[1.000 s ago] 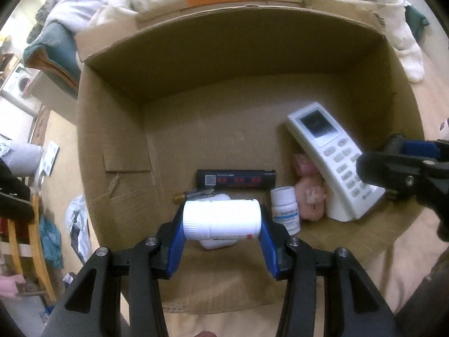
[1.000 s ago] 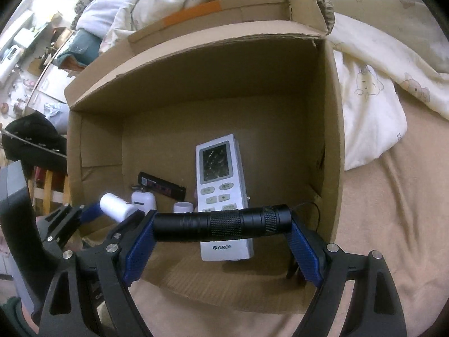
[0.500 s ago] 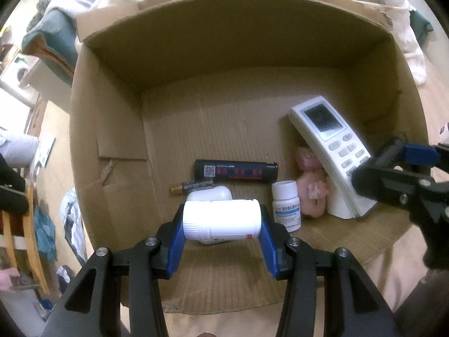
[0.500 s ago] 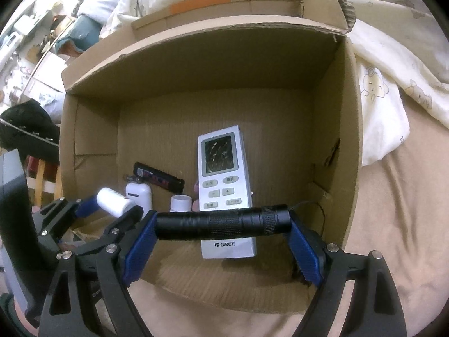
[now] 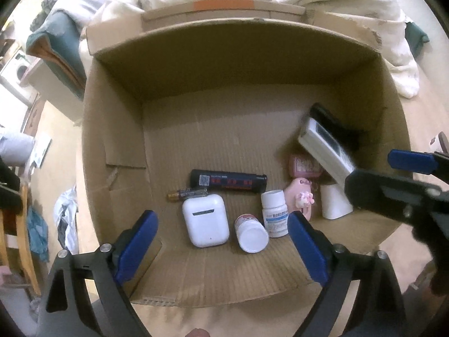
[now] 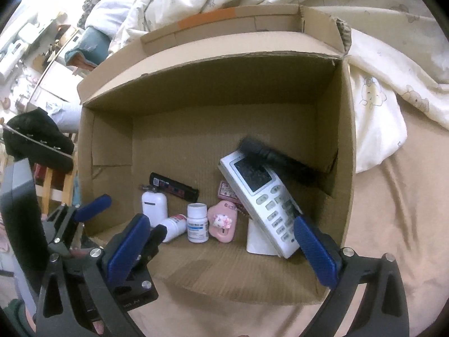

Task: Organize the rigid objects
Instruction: 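Lower the pill bottle and flashlight into the box and open both tools, then move both open tools back out of the box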

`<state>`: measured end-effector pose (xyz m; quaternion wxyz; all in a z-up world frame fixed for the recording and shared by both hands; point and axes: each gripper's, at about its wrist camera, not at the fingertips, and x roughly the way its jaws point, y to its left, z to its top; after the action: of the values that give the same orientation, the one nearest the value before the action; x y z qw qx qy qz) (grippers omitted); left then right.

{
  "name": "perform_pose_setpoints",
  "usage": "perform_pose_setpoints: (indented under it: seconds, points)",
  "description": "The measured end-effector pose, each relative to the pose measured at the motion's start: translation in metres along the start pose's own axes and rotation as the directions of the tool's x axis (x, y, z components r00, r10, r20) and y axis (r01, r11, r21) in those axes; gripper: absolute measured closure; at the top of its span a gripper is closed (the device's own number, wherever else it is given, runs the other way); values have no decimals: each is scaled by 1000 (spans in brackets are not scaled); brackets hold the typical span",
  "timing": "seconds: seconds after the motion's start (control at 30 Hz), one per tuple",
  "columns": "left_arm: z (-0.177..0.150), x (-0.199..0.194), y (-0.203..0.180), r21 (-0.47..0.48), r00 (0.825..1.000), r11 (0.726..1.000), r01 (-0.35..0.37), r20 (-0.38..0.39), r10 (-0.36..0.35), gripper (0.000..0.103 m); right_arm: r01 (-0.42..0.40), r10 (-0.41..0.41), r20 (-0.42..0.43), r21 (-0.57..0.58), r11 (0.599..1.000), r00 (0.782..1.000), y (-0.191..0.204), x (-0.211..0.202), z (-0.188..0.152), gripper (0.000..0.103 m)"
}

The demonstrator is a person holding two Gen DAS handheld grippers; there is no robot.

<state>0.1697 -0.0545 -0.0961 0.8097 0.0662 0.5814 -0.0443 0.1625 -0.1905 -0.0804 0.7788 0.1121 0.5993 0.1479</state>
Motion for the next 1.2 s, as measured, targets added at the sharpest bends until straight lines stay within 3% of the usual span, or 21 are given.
perform_pose_setpoints:
  seconds: [0.6, 0.73, 0.83, 1.2]
  points:
    - [-7, -16, 8, -26, 1000, 1000, -9, 29, 9, 10, 59, -58, 24, -30, 998, 998, 5, -14, -17, 0]
    - [-24, -27, 14, -21, 999, 1000, -9, -48, 8, 10, 72, -72, 20, -19, 997, 997, -3, -19, -29, 0]
    - [-33, -38, 18, -21, 999, 1000, -9, -54, 8, 10, 61, -61, 45, -11, 998, 997, -8, -33, -37, 0]
    - [-54, -75, 25, -66, 997, 998, -12, 70, 17, 10, 42, -42, -8, 22, 999, 999, 5, -26, -84, 0]
